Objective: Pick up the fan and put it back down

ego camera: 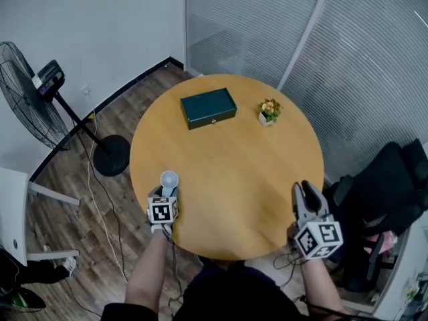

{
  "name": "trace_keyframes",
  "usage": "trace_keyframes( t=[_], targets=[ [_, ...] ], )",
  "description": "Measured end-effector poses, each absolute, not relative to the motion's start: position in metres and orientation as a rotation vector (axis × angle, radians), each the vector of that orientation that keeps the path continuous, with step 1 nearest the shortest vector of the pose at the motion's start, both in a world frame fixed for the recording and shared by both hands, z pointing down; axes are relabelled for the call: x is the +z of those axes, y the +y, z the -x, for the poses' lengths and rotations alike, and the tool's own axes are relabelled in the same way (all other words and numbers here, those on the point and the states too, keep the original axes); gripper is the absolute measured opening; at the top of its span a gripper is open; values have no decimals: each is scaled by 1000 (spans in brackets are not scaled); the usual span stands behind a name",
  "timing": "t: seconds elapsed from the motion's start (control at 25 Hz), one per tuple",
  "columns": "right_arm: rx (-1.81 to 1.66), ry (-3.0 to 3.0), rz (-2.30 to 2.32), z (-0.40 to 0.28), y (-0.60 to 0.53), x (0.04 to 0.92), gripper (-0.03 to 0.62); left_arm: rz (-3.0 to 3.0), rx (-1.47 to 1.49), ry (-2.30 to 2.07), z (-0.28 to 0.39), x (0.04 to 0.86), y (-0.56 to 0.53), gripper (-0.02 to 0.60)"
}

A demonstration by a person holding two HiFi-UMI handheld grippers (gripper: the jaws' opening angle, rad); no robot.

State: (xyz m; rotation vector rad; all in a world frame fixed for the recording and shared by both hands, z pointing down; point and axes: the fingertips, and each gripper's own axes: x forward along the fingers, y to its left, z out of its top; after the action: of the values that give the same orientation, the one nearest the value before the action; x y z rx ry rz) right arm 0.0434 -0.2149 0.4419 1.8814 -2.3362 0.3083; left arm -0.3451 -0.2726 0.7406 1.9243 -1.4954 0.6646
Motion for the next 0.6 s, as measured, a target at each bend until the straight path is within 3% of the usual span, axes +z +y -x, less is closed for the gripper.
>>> trace_keyframes(
  t=[0.6],
  targets=[
    [338, -2323, -1838, -39, -220, 454, 109, -1933, 785, -1480, 335, 769, -283, 215]
  ],
)
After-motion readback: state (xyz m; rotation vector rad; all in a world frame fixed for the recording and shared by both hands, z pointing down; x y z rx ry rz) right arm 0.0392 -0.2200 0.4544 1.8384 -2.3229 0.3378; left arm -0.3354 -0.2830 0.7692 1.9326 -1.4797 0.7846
